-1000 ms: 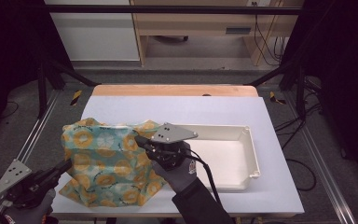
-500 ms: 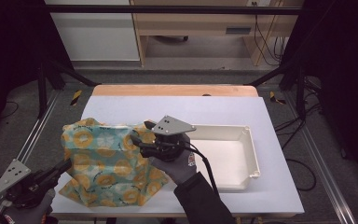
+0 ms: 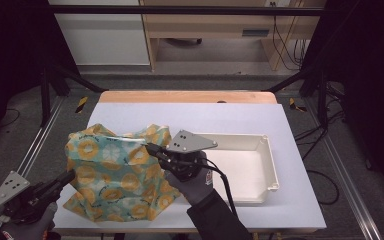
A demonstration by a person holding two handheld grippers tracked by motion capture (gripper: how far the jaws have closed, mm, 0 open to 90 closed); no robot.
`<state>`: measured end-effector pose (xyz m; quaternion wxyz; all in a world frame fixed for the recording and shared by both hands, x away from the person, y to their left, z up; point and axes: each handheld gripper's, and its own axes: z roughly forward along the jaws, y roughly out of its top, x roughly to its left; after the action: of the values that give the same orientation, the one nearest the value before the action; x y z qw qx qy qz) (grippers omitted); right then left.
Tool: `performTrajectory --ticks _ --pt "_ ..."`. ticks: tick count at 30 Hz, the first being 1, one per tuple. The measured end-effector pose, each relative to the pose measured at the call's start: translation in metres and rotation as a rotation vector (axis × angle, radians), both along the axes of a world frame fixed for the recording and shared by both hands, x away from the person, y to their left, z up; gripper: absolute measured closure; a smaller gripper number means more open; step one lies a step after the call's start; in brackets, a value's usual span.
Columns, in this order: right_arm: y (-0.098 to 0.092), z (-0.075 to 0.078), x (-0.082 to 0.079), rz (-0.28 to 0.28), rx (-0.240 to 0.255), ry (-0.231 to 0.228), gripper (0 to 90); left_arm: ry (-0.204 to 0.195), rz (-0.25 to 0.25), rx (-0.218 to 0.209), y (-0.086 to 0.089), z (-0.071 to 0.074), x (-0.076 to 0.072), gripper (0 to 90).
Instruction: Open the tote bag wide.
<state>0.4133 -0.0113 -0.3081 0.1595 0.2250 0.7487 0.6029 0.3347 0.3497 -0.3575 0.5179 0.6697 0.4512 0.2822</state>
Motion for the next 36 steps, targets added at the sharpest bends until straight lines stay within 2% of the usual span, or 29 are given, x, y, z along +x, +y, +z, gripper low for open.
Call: performTrajectory --ticks 4,6,7,8,12,16,17,19,20,21,22,24,27,28,36 --pt "0.001 -0.002 -0.008 0.037 -0.019 0.001 90.0 0.012 0.002 0.007 -0.002 -0.001 0.001 90.0" --pt "0.003 -0.014 -0.013 0.066 -0.055 0.028 90.0 0.019 0.003 0.007 -0.002 -0.003 0.003 90.0" --pt "0.003 -0.014 -0.013 0.066 -0.055 0.028 90.0 0.022 0.002 0.008 -0.001 -0.004 0.003 90.0" --pt "0.004 -0.023 -0.013 0.072 -0.065 0.049 90.0 0.026 0.003 0.006 -0.001 -0.004 0.003 90.0" --pt "0.006 -0.036 -0.008 0.052 -0.079 0.077 90.0 0.032 0.002 0.007 -0.001 -0.005 0.004 90.0" --pt "0.006 -0.039 -0.007 0.044 -0.073 0.081 90.0 0.016 0.003 -0.015 0.002 -0.003 0.003 89.7" --pt "0.007 -0.039 -0.007 0.043 -0.074 0.079 90.0 -0.001 0.006 -0.035 0.004 0.002 0.001 84.6" --pt "0.006 -0.038 -0.008 0.043 -0.073 0.076 90.0 -0.016 0.009 -0.043 0.005 0.005 0.000 77.7" --pt "0.006 -0.038 -0.008 0.043 -0.073 0.076 90.0 -0.034 0.012 -0.050 0.006 0.009 -0.002 77.7" --pt "0.006 -0.037 -0.008 0.041 -0.074 0.076 90.0 -0.064 0.016 -0.059 0.007 0.018 -0.007 72.4" --pt "0.006 -0.037 -0.008 0.040 -0.073 0.076 90.0 -0.064 0.016 -0.059 0.007 0.018 -0.007 69.1" --pt "0.007 -0.036 -0.007 0.039 -0.074 0.075 90.0 -0.093 0.020 -0.067 0.007 0.031 -0.009 64.7" --pt "0.008 -0.036 -0.007 0.040 -0.078 0.075 90.0 -0.104 0.031 -0.062 0.005 0.038 -0.006 61.1" --pt "0.009 -0.034 -0.007 0.039 -0.081 0.070 90.0 -0.098 0.030 -0.061 0.003 0.042 0.000 56.1" --pt "0.012 -0.032 -0.006 0.042 -0.079 0.067 90.0 -0.077 0.021 -0.021 -0.008 0.042 0.018 52.1"
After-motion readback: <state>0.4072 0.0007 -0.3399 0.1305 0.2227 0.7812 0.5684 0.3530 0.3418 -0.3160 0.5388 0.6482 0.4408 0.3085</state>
